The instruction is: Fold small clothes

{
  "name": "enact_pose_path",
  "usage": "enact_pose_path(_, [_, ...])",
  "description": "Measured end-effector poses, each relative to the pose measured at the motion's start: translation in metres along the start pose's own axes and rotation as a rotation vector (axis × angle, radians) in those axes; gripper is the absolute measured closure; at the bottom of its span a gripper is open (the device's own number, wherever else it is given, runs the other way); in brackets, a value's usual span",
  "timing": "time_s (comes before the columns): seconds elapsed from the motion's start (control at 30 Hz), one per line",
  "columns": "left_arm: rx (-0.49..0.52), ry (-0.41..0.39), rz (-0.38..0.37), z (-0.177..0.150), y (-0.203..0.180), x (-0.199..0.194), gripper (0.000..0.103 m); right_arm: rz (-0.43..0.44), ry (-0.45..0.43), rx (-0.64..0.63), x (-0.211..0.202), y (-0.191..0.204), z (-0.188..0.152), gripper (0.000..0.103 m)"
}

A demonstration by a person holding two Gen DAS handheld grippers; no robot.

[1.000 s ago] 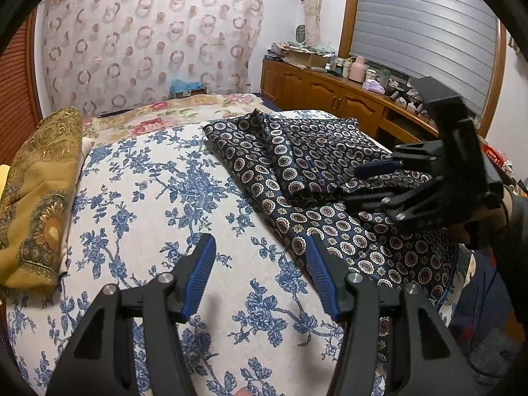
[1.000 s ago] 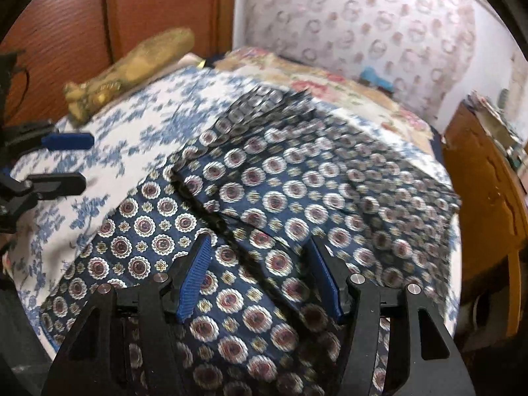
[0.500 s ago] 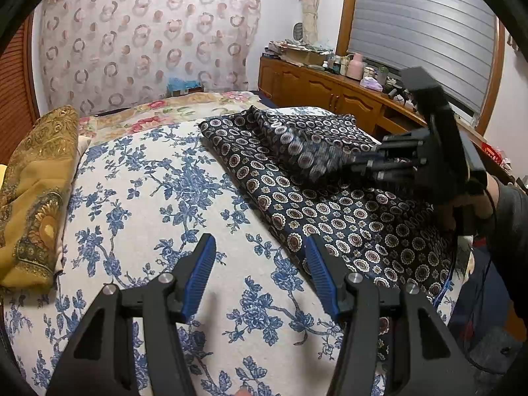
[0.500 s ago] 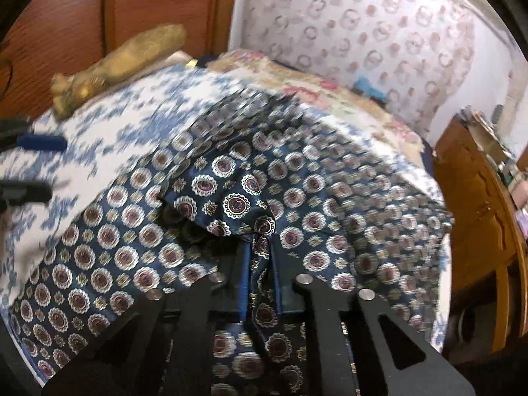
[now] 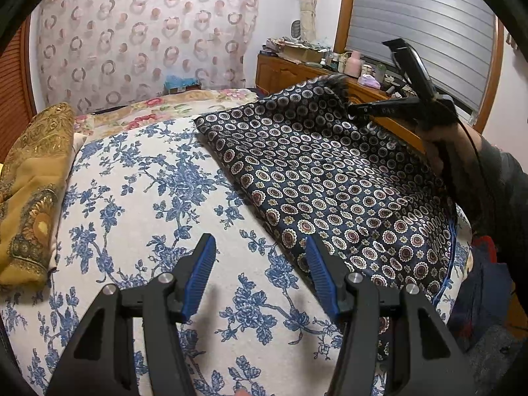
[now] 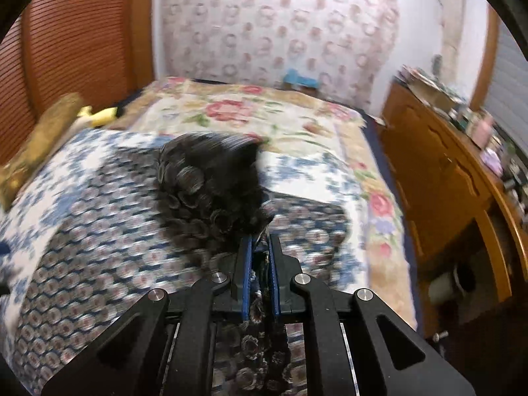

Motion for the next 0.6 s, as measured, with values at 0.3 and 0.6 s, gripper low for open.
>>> enact_pose_path(0.3, [0.003,0.006,-0.008,0.000,-0.002,0.002,0.047,0.005,-0.023,0.118,-0.008,-0.039,-0.002,0.082])
enact_pose_path(0.6, [0.023,0.022,-0.015,0.000,-0.011,0.008,0.047,0.042,-0.003,0.067,-0.015,-0.024,-0.034,0.069])
Point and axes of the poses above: each gripper's, at about its wrist camera, not at the fingertips, and x roughly the way its jaws point, y to its left, z to its top, the point moved 2 cm from there along x, roughly the way its jaws point, and after that the axes turned 15 degrees about y, right-handed, at the moved point
